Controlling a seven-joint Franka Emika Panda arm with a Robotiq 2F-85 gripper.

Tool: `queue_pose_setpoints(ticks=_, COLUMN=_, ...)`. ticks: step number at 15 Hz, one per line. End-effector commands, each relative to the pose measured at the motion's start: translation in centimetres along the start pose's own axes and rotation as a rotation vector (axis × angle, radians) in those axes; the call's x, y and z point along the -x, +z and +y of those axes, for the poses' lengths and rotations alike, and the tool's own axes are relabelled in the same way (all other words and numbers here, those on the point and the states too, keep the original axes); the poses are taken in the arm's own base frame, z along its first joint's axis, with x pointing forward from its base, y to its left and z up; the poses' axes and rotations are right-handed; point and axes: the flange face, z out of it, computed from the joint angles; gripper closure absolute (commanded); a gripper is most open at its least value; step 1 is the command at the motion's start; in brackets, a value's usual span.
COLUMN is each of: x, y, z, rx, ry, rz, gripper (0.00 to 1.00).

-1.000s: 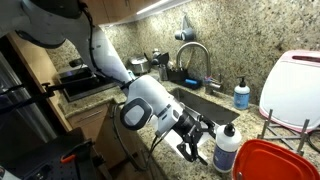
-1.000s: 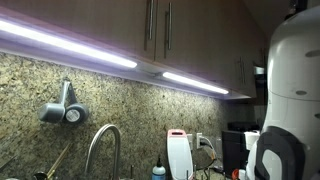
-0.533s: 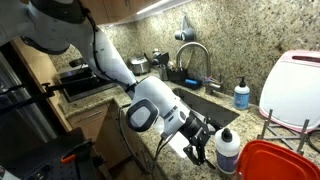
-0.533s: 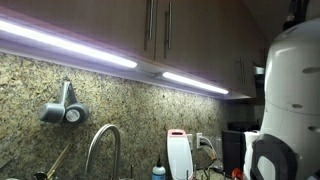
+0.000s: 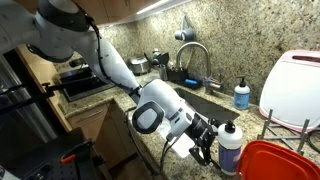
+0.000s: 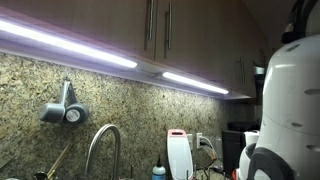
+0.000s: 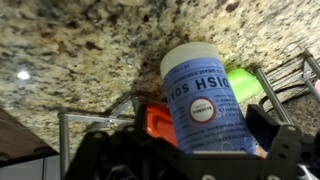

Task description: Put the right bottle into the sink

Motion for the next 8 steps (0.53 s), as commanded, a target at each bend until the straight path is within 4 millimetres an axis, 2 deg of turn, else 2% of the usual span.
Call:
queue_pose_setpoints(ticks=1, x=-1.09, y=1.23, z=-0.77, rx=0.011, ry=0.049, rz=0.013, gripper=0.0)
queue_pose_setpoints(ticks=3, x=-1.32, y=1.66, z=-1.11, rx=0.011, ry=0.048, rz=0.018, gripper=0.0)
queue_pose_setpoints(ticks=4, x=-1.36, y=1.82, z=-1.33, rx=0.006, ry=0.046, rz=0.021, gripper=0.16)
queue_pose_setpoints(ticks=5, x=-1.33, y=1.96, z=-1.44, rx=0.003, ry=0.043, rz=0.025, gripper=0.26)
queue_pose_setpoints(ticks=8, x=-1.11, y=2.12, z=-1.74, rx=-0.01, ry=0.034, rz=0.038, gripper=0.49)
